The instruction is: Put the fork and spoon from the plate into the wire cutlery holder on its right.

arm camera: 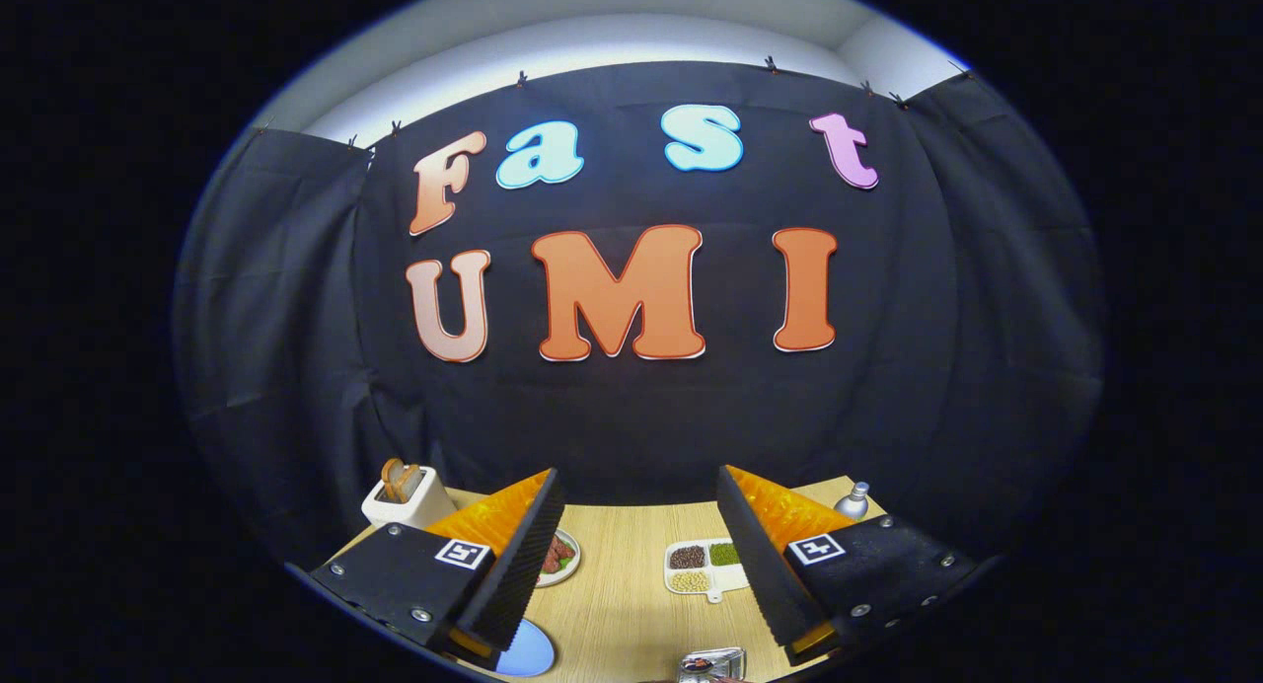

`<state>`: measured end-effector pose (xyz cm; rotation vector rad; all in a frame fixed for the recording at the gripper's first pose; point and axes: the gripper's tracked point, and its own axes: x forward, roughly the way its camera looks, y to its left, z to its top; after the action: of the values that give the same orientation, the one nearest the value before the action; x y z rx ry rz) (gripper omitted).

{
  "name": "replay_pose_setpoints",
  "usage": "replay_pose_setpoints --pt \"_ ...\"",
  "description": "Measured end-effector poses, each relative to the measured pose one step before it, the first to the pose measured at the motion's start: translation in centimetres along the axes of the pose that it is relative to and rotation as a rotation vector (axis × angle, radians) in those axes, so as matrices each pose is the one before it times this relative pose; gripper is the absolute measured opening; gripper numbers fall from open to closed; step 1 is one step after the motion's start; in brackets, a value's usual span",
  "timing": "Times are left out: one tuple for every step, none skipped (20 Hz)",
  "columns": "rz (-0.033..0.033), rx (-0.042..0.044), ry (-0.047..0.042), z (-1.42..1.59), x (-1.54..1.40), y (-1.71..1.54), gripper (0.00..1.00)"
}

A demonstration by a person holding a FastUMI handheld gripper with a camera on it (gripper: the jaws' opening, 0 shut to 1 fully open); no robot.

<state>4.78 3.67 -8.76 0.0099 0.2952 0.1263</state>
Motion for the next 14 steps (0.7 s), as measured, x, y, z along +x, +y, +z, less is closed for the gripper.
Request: replay_pose_setpoints --pt "-0.01539 -0.00576 -0.03284 0.888 0.166 -0.257 0.94" --pt "-0.01479 -0.00507 -0.02889 0.86 0.178 -0.254 0.94" --pt "-0.00678 -0.00121 -0.02539 0.698 0.107 -0.018 0.94" --pt "-0.01159 -0.00036 -0.01913 0.643 0.089 -0.107 0.94" --pt "-0.00693 0.00303 -0.01646 0.578 0.117 -0.04 0.94" --pt "-0.00599 -0.00647 -0.01691 0.507 0.257 -0.06 0.94" --pt "-0.00448 -0.00937 -0.01225 0.366 0.245 -0.079 0.94" --pt "0.00226 -0.00759 -0.01008 0.24 0.08 0.318 0.94" --pt "0.00313 -0.00005 -0.00075 0.037 -0.08 0.241 0.94" --pt "0.01347 0.0046 0.00491 -0.161 -0.047 0.594 0.94" --pt "0.0065 -0.0014 0.00346 -0.164 -0.063 0.417 0.94" --pt "0.01171 -0.00081 0.00487 -0.235 -0.038 0.407 0.94" --pt "0.01476 -0.00089 -0.00142 0.045 -0.129 0.69 0.94" --pt "0.01104 -0.00137 -0.00211 0.004 -0.027 0.506 0.94"
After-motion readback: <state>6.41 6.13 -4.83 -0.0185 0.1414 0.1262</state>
